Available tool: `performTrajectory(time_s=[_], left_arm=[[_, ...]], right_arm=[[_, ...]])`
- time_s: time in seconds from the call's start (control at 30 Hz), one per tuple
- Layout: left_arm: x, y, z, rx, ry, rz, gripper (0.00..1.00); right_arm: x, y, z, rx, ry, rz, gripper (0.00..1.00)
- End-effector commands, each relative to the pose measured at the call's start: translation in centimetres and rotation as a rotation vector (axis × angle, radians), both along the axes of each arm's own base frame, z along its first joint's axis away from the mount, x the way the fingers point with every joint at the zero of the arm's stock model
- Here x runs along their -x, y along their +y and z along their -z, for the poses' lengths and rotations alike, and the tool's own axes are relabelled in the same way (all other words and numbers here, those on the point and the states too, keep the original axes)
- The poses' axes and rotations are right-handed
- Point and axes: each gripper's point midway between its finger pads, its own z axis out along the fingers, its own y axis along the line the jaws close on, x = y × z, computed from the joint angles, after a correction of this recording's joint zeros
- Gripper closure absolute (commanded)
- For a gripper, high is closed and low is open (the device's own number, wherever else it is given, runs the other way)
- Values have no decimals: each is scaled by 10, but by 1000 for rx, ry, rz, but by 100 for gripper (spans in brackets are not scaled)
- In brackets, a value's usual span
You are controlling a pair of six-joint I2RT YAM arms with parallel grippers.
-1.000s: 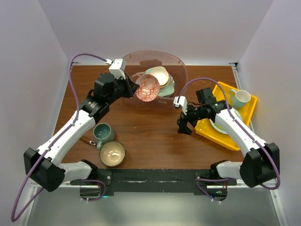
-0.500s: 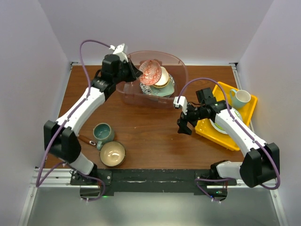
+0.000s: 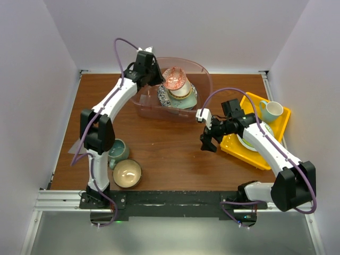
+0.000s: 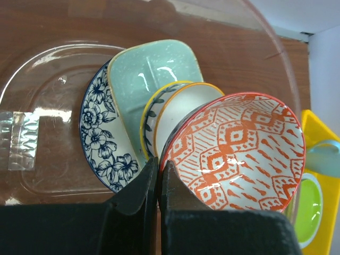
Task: Place the mixed dishes into the plastic bin
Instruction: Place the bowl in the plastic bin.
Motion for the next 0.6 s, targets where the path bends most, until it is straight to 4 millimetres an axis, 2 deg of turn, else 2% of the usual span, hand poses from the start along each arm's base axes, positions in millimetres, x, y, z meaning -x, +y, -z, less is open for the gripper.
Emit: performTrajectory(time_s=[0.0,0.1,0.37,0.57], left_arm=[[-15,-7,-18,39,-38,-7,100],[-20,-12,-9,32,-29,5,100],[-32,-27,-2,1,-51,11,100],[-42,-28,21,-58,-37,-21,100]], right_arm=[[-5,-1,-12,-10,-62,-6,2],[-4,-1,-12,-11,-60,-7,2],[-4,0,-12,-11,-58,-8,2],[-3,-1,-11,-10,-56,-9,2]])
